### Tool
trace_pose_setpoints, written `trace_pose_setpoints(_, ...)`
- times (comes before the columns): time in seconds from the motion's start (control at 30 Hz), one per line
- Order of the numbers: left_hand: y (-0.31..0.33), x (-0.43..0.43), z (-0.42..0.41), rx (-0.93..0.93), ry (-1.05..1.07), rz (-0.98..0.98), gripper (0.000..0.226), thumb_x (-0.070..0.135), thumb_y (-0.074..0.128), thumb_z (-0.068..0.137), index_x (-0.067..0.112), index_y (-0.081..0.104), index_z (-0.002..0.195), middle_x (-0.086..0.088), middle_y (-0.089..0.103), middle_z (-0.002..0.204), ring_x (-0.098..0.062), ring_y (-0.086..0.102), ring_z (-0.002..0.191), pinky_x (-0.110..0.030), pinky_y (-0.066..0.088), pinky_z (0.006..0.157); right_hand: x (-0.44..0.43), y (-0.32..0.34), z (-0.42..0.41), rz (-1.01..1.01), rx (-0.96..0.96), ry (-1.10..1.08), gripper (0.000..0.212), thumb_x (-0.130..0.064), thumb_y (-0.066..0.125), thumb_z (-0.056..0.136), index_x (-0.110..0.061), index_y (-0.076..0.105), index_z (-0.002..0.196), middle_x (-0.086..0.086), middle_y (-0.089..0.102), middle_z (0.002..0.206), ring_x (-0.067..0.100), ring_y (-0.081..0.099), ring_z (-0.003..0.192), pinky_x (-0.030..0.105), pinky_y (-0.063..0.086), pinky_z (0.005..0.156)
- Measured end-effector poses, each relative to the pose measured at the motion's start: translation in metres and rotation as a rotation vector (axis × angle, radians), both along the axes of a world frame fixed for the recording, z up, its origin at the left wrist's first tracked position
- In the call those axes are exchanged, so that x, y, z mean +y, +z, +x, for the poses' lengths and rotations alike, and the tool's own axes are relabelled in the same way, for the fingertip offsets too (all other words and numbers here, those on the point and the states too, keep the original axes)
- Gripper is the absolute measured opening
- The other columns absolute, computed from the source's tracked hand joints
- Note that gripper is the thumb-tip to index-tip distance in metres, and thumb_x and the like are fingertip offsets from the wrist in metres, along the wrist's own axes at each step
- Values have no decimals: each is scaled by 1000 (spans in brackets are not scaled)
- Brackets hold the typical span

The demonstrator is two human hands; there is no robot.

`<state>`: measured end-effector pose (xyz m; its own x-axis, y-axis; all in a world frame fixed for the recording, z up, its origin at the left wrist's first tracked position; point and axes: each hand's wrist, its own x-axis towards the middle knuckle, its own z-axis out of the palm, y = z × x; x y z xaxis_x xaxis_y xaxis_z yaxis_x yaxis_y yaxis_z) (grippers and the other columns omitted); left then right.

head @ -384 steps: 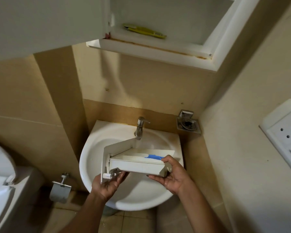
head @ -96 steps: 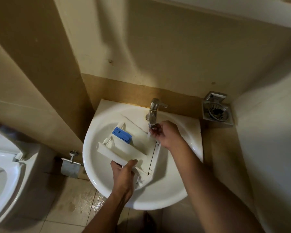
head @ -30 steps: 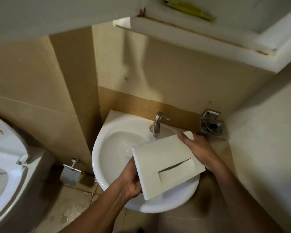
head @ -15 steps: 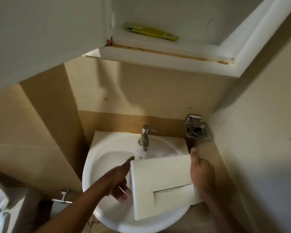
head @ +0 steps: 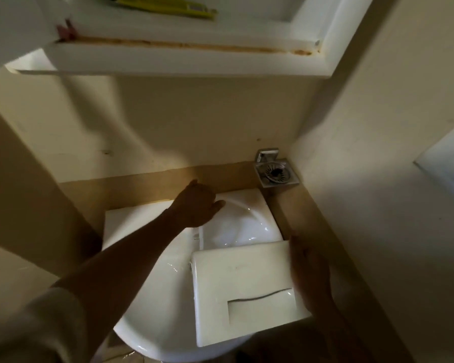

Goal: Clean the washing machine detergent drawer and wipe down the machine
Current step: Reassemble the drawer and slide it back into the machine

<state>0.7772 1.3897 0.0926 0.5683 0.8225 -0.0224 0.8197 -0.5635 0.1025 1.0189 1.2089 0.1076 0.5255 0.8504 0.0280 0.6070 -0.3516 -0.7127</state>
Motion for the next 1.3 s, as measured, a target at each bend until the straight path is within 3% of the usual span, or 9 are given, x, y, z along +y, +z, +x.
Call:
trace_pose_setpoints(0.17, -11, -28, -46, -186, -110, -25, 36, 49, 48, 101, 23, 72, 110, 5, 58, 143, -6, 32, 147, -36, 8, 125, -1, 0, -12, -40, 51, 55, 61, -58, 29, 98, -16, 46, 57, 2, 48, 56, 19, 50, 55, 30, 33, 54)
trace_pose_setpoints(0.27, 6, -70, -53, -845, 274, -166, 29, 31, 59, 100, 21, 66, 126, 6, 65, 132, -5, 52, 130, -35, 42, 110, -2, 1, -15, -125, 47, 65, 68, -64, 25, 96, -13, 45, 57, 9, 51, 60, 27, 56, 62, 34, 41, 59)
trace_pose_setpoints(0.37, 20, -144, -50, -1379, 857, -510, 52, 53, 50, 99, 25, 54, 142, 3, 59, 141, -22, 51, 134, -49, 37, 115, -5, 8, -19, -145, 15, 63, 70, -60, 27, 101, -13, 44, 53, 14, 53, 61, 37, 60, 67, 40, 46, 64)
trace_pose_setpoints(0.47, 30, -224, -25, -1611, 877, -842, 70, 78, 51, 85, 32, 59, 137, -3, 65, 136, -30, 62, 124, -56, 43, 107, -13, 20, -25, -83, 77, 130, 72, -60, 31, 100, -14, 37, 46, 4, 46, 48, 24, 50, 50, 35, 38, 51)
trace_pose_setpoints(0.7, 85, -286, 20, -1625, 1022, -722, 61, 57, 76, 76, 11, 71, 117, -16, 77, 108, -35, 74, 99, -57, 54, 97, -37, 48, 11, -146, 553, 505, 66, -76, 63, 76, -20, 71, 109, -1, 77, 102, 21, 73, 95, 41, 60, 81)
trace_pose_setpoints(0.83, 142, -293, 30, -1625, 945, -590, 47, 55, 73, 83, 12, 77, 100, -7, 79, 91, -27, 75, 85, -37, 60, 80, -45, 115, 16, -119, 734, 673, 64, -62, 81, 59, -18, 76, 106, 2, 78, 102, 20, 75, 95, 40, 59, 88)
trace_pose_setpoints(0.93, 210, -300, 30, -1630, 718, -424, 38, 56, 78, 76, 19, 79, 79, 7, 70, 70, -12, 64, 56, -19, 48, 50, -54, 188, 19, 151, 724, 766, 56, -53, 84, 68, -15, 76, 108, -1, 78, 104, 16, 74, 99, 37, 59, 91)
trace_pose_setpoints(1.13, 263, -312, 28, -1574, 405, 147, 25, 44, 91, 67, 27, 82, 82, 4, 80, 86, -13, 77, 78, -25, 60, 61, -77, 228, 14, 779, 737, 723, 16, -48, 82, 77, -37, 80, 89, -15, 78, 88, 4, 75, 84, 21, 58, 72)
trace_pose_setpoints(1.3, 110, -314, 17, -1464, 955, -477, 49, 48, 89, 69, 13, 76, 100, -7, 80, 95, -26, 77, 87, -42, 63, 78, -82, 92, -5, -45, 630, 510, 43, -49, 87, 70, -19, 77, 99, -5, 79, 92, 16, 75, 90, 44, 58, 91)
